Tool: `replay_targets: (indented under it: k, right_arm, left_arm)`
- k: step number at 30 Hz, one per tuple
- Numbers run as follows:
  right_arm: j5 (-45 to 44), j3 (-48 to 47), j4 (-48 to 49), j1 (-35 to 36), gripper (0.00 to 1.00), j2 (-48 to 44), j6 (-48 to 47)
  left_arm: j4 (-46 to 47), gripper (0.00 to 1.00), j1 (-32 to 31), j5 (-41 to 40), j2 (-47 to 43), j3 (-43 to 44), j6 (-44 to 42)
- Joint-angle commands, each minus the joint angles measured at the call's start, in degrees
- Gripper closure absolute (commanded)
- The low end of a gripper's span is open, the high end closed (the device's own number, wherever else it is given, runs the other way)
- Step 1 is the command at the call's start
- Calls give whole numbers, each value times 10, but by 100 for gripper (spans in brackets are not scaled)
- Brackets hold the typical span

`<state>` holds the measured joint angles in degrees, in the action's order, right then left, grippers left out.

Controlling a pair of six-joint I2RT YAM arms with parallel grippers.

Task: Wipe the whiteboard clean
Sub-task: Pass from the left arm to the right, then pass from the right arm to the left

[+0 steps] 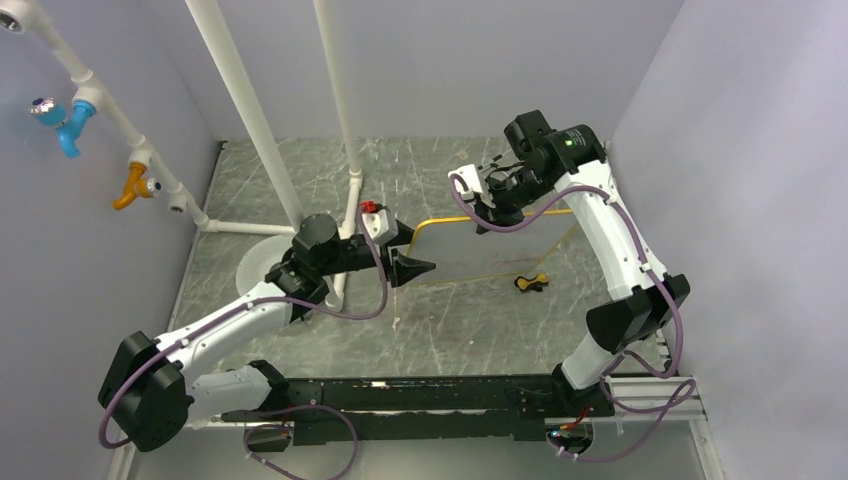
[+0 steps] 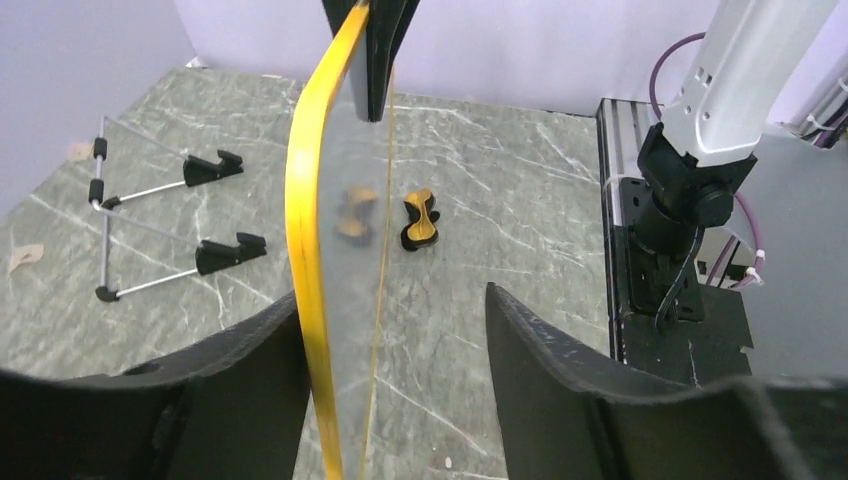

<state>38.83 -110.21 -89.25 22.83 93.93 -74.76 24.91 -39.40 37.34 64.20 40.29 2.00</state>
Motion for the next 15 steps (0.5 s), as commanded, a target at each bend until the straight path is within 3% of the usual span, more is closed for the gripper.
replay_targets:
  k: [1,8,11,13,14,15]
  right_arm:
    - [29,-13,33,1,100,-2,-10]
    - [34,-9,33,1,100,-6,-10]
    - [36,-9,34,3,100,-5,-7]
    - [38,-16,34,4,100,-1,4]
    - [39,-26,36,4,92,4,13]
    - [35,-41,46,3,73,14,51]
  left_arm:
    - [-10,40,2,45,27,34,-40]
    - [-33,75,3,56,69,47,-75]
    - [-33,100,2,55,78,51,-72]
    - [-27,100,3,38,74,50,-53]
    - [-28,100,3,17,69,49,-35]
    - [-34,100,3,-6,64,49,-16]
